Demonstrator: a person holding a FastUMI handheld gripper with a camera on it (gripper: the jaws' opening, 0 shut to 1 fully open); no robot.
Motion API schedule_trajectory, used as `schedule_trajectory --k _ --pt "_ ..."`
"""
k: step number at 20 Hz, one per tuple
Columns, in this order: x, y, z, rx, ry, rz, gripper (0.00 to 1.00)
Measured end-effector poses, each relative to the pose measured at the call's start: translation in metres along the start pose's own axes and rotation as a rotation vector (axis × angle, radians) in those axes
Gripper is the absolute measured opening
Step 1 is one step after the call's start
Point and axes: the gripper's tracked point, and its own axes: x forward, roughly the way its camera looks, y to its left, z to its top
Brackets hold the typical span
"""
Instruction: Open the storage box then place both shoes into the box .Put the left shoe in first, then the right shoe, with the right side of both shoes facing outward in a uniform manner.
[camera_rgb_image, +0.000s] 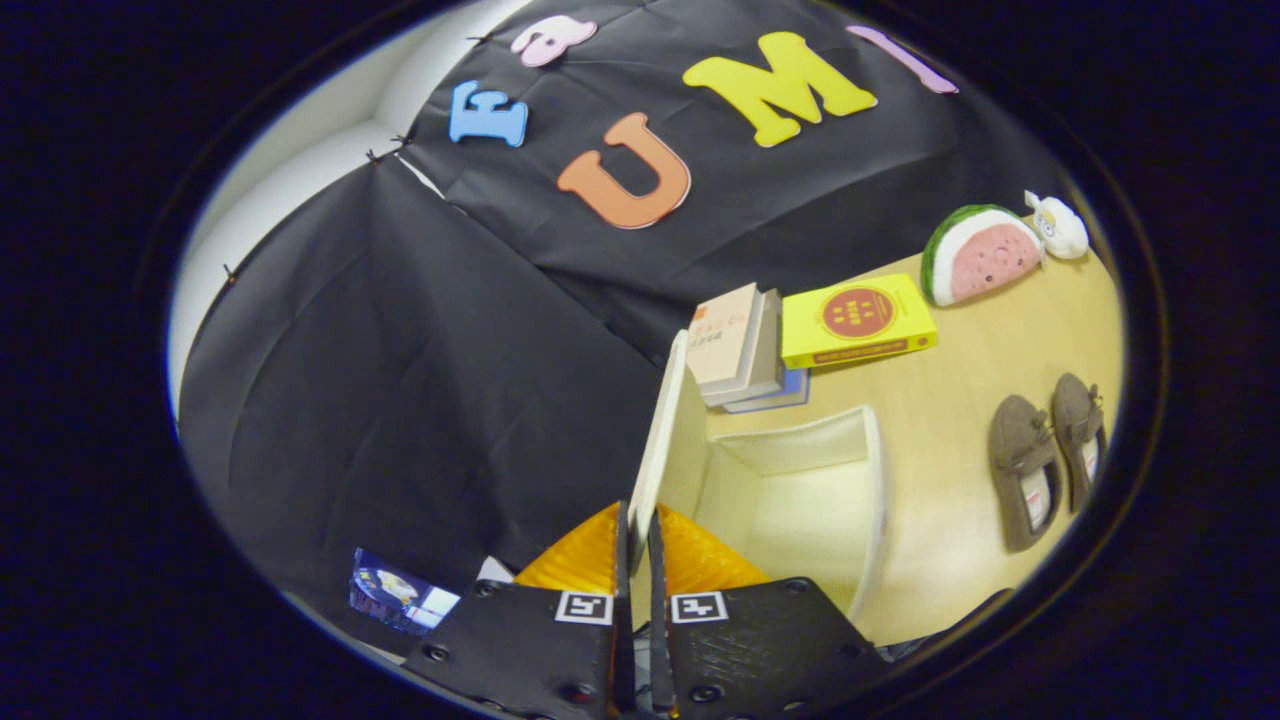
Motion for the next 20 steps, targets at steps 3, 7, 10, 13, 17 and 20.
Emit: schedule_trajectory --k 3,7,10,13,17,20 --pt "0.031 0.042 -0.006 -0.023 0.013 0.043 0.07" --pt "0.078 0.086 -0.027 -0.053 0.064 0.095 0.09" --pt "0.101 0.105 -0.034 -0.08 0.06 0.125 0.31" --pt "0.1 0.119 -0.024 -0.143 0.003 0.177 0.62" --pt "0.075 0.099 -0.01 -0.273 -0.064 0.132 0.94" --pt "0.055 0.065 -0.006 -0.321 -0.079 0.08 0.96"
